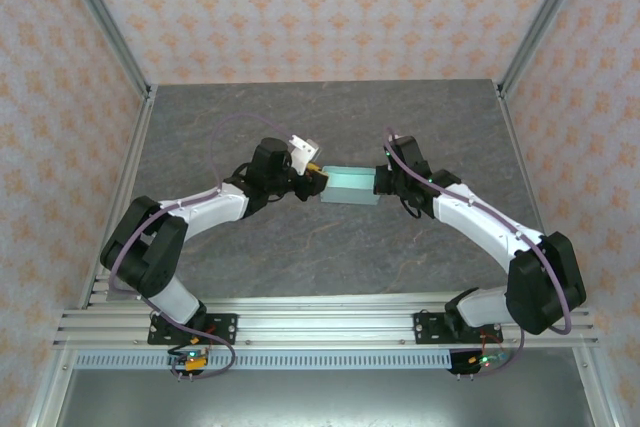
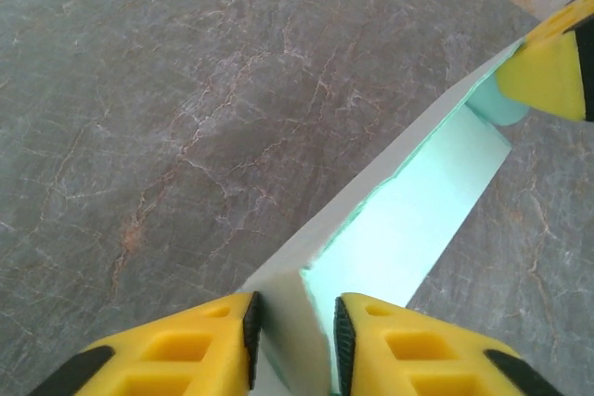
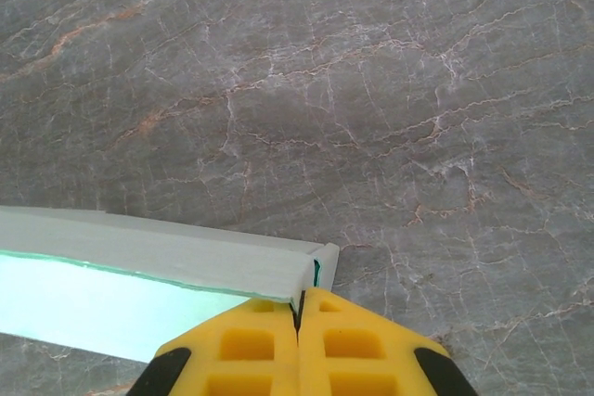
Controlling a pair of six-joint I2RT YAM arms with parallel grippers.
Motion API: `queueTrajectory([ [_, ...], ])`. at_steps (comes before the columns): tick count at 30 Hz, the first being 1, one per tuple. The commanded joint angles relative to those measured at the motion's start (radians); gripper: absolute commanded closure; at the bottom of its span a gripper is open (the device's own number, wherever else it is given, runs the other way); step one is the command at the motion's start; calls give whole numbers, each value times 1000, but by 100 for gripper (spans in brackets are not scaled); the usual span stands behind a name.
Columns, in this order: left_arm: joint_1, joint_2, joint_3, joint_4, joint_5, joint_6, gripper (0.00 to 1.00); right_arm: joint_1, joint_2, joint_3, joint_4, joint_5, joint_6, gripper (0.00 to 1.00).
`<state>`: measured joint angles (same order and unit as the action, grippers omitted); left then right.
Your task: Fold the paper box
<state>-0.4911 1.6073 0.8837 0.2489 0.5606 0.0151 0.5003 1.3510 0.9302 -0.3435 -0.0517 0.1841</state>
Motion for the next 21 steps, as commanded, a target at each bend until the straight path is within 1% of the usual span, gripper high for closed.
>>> queueTrajectory([
  [1, -12, -16, 24, 6, -10, 3, 83, 16, 3, 38, -12, 33, 16, 100],
  [5, -30, -27, 22, 28, -17, -29, 84, 38, 17, 47, -16, 54, 24, 100],
  [6, -37, -25, 25, 30, -18, -36, 86, 42, 22, 51, -14, 53, 30, 100],
  [10, -59, -14, 25, 52, -46, -85, 90, 62, 33, 56, -7, 79, 49, 100],
  [16, -89, 6, 26, 103, -111, -213, 88, 85, 48, 60, 1, 100, 80, 99],
  [19, -111, 3, 31, 95, -159, -223, 87, 86, 51, 58, 4, 98, 99, 97],
  [21, -119, 5, 37, 84, -172, -224, 87, 88, 48, 58, 4, 96, 106, 96],
])
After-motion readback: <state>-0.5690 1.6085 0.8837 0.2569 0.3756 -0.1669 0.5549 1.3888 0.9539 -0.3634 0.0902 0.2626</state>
